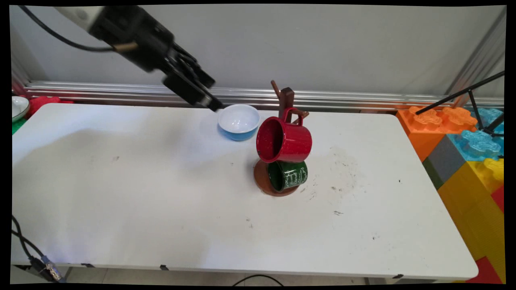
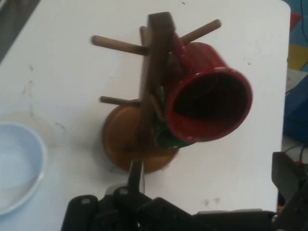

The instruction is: Pick up the red mug from the rack

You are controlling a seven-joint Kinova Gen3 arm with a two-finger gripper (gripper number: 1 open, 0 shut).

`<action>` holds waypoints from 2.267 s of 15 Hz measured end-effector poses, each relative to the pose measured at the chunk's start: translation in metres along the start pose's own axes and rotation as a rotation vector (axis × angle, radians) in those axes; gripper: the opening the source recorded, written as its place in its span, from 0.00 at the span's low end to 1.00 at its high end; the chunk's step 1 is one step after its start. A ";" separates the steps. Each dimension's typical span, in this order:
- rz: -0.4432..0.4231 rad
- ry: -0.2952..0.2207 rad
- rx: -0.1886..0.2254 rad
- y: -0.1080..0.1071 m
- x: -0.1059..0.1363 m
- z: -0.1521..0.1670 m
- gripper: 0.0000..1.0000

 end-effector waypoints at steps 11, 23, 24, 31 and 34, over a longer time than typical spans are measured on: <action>-0.094 -0.014 -0.036 0.068 0.008 0.099 1.00; -0.209 0.101 -0.025 0.090 0.003 0.160 1.00; -0.217 0.113 -0.023 0.090 0.003 0.165 1.00; -0.280 0.181 -0.015 0.085 -0.006 0.186 1.00; -0.296 0.203 -0.018 0.083 -0.010 0.193 1.00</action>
